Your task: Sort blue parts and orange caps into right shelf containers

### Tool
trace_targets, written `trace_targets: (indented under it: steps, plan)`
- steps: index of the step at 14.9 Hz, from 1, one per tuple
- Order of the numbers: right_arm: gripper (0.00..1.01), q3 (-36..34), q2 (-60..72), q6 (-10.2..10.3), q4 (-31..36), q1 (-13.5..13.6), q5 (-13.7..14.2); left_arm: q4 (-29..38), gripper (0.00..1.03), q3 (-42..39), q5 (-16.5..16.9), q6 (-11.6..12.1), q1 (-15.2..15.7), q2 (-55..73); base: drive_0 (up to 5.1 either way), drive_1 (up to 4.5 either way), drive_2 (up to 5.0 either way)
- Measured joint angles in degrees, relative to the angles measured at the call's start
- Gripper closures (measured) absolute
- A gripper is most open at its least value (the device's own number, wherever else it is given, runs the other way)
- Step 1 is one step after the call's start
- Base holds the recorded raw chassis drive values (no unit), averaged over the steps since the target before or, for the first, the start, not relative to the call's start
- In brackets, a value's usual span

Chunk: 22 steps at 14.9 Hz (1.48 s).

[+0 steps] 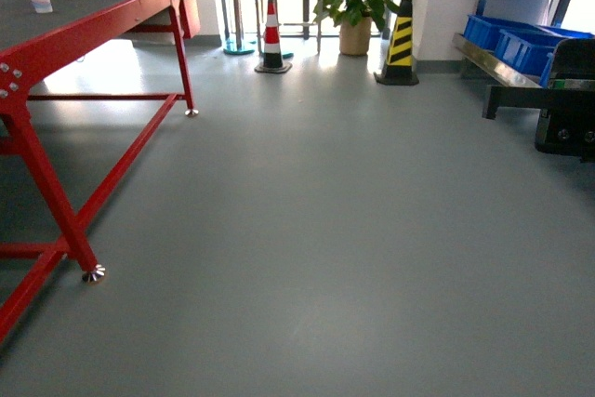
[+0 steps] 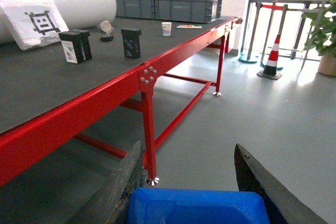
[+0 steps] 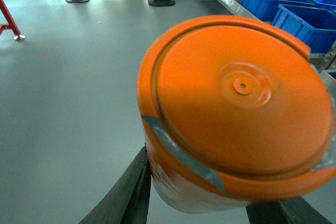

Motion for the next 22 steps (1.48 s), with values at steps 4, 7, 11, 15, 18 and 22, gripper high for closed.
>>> trace_targets:
  steps: [4,7,11,15,18,22]
  plan:
    - [0.60,0.0,0.0,0.0,0.1,0.0,0.0,0.0,0.62,0.0,-0.1,0.0,0.1,0.0,0.1,4.38,-4.2]
    - [0.60,0.0,0.0,0.0,0.2,0.0,0.0,0.4,0.62,0.0,-0.1,0.0,0.1,0.0,0.1,4.36,-4.2]
    - [0.60,0.0,0.0,0.0,0.3,0.0,0.0,0.3,0.62,0.0,-0.1,0.0,0.1,0.0,0.0,3.25,-3.2]
    - [0.60,0.2,-0.1,0.0,0.4,0.0,0.0,0.4,0.62,0.0,0.0,0.0,0.1,0.1,0.0,0.00,0.0]
    - [0.60,0.2,0.0,0.0,0.2,0.0,0.0,0.2,0.62,0.0,-0.2,0.0,0.1,0.1,0.0,0.00,0.0]
    - [0.60,0.2,0.0,0.0,0.1,0.0,0.0,0.1,0.62,0.0,0.0,0.0,0.1,0.2,0.0,-1.48,1.5]
